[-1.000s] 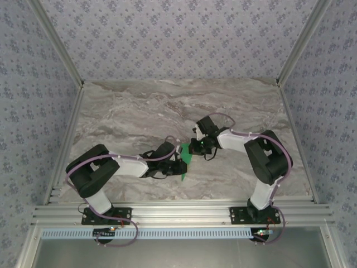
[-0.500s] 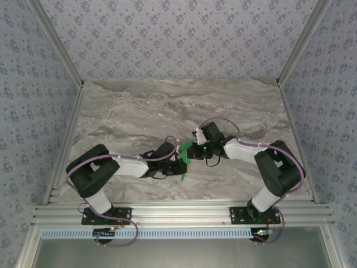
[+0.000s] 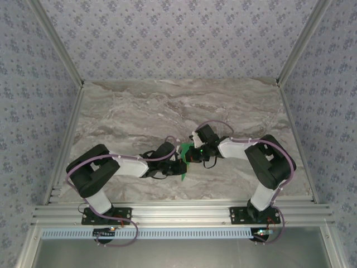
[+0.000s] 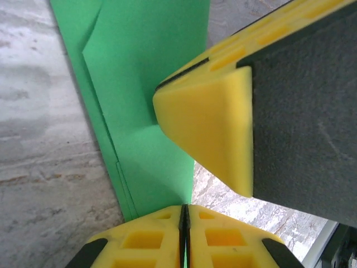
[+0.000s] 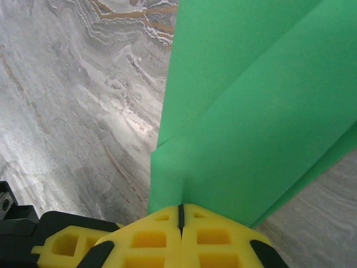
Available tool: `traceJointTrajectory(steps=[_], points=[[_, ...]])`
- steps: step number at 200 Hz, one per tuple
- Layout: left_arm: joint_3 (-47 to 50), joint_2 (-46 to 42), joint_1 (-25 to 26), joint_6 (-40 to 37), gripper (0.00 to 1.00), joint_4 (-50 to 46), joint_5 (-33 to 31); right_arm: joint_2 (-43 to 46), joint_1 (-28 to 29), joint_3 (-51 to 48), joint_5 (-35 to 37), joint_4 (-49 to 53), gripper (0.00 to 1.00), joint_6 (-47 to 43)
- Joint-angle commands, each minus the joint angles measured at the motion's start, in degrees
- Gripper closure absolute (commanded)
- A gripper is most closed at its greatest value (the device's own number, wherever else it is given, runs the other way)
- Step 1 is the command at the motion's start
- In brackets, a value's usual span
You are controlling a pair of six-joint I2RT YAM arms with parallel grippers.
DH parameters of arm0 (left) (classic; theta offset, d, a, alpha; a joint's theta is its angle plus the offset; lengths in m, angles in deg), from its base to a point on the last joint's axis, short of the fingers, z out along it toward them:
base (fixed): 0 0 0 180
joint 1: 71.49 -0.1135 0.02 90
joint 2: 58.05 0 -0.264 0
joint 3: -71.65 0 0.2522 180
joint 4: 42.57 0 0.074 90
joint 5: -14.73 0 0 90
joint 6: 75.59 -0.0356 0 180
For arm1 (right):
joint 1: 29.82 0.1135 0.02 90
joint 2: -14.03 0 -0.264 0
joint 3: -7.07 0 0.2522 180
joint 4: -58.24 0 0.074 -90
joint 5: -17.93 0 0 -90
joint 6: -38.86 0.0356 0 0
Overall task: Fold a paper plane with a square sheet of paper (fold left side to right side)
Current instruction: Fold the wing for the fifth time at the center of the table.
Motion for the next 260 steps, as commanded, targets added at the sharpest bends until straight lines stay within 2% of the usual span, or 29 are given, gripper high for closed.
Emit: traceJointTrajectory(steps=[1, 146, 260], points=[[0.5, 2.7, 0.7, 0.2, 0.9, -6.0, -0.6, -1.5, -1.1, 1.1, 3.1, 2.7, 0.96, -2.6], [0.6, 4.2, 0.7, 0.4, 0.91, -5.4, 0.0, -6.0, -8.7, 5.3, -0.7, 1.1, 0.95, -7.4], [0.9, 4.0, 0.7, 0.5, 0.91, -5.3, 0.1, -10.9, -14.8, 11.9, -1.5, 4.6, 0.95, -10.5]])
